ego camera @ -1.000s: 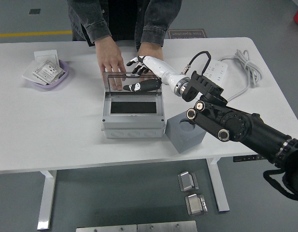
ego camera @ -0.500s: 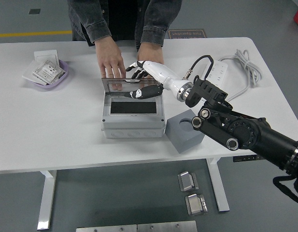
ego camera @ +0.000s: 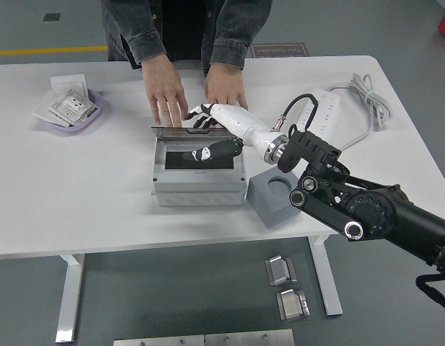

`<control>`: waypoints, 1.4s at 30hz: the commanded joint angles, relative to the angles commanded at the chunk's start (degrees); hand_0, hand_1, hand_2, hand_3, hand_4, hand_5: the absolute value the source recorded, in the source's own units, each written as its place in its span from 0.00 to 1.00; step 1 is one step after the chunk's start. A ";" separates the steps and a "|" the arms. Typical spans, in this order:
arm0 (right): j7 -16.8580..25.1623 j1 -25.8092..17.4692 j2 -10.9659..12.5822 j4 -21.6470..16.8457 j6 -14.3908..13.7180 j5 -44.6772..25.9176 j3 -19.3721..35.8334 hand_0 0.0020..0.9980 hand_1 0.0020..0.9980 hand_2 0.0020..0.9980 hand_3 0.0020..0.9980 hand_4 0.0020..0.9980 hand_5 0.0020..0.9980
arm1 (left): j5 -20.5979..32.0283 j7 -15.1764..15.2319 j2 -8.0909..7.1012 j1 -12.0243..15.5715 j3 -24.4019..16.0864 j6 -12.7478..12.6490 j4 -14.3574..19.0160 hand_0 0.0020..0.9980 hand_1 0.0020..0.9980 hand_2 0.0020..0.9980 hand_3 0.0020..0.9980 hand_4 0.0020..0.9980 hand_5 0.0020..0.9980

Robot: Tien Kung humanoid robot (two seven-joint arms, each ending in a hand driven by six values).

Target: Pick up the cylinder from the cube,place it in the box,flap close box

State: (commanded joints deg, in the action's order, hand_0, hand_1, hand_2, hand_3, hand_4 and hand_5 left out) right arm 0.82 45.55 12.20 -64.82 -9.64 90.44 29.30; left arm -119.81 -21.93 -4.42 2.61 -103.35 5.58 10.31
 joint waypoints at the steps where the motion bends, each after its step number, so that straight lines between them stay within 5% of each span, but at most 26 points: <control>1: -0.20 -0.38 0.15 -0.56 -0.03 0.30 0.04 0.68 0.62 0.66 0.78 0.96 0.47 | 0.05 0.01 0.01 0.00 0.02 -0.01 0.00 0.74 0.76 0.71 0.80 0.76 0.50; 20: -1.73 -5.23 1.41 -4.46 1.66 1.60 2.74 0.66 0.61 0.66 0.79 0.96 0.48 | 0.09 0.02 0.29 0.06 -0.05 -0.03 0.00 0.74 0.76 0.71 0.80 0.76 0.50; 31: -2.49 -17.07 3.49 -14.43 4.66 5.59 17.54 0.65 0.59 0.65 0.78 0.96 0.49 | -0.04 -0.14 0.29 1.02 -1.08 -0.17 0.00 0.74 0.76 0.71 0.80 0.76 0.50; 40: 2.34 -29.51 1.80 -23.62 6.14 0.24 32.58 0.66 0.58 0.64 0.77 0.96 0.49 | 1.27 0.16 0.87 1.16 -0.53 -0.41 0.00 0.74 0.76 0.71 0.80 0.76 0.50; 42: 3.62 -32.15 2.16 -25.00 6.31 -1.58 35.60 0.65 0.59 0.64 0.73 0.97 0.56 | 1.78 0.25 0.89 1.05 -0.26 -0.48 0.00 0.74 0.76 0.71 0.80 0.77 0.50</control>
State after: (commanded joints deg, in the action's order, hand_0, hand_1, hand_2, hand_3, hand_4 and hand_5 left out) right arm 4.44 13.40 14.36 -89.82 -3.33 88.86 64.90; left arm -118.03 -21.68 -3.53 3.65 -103.61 5.10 10.31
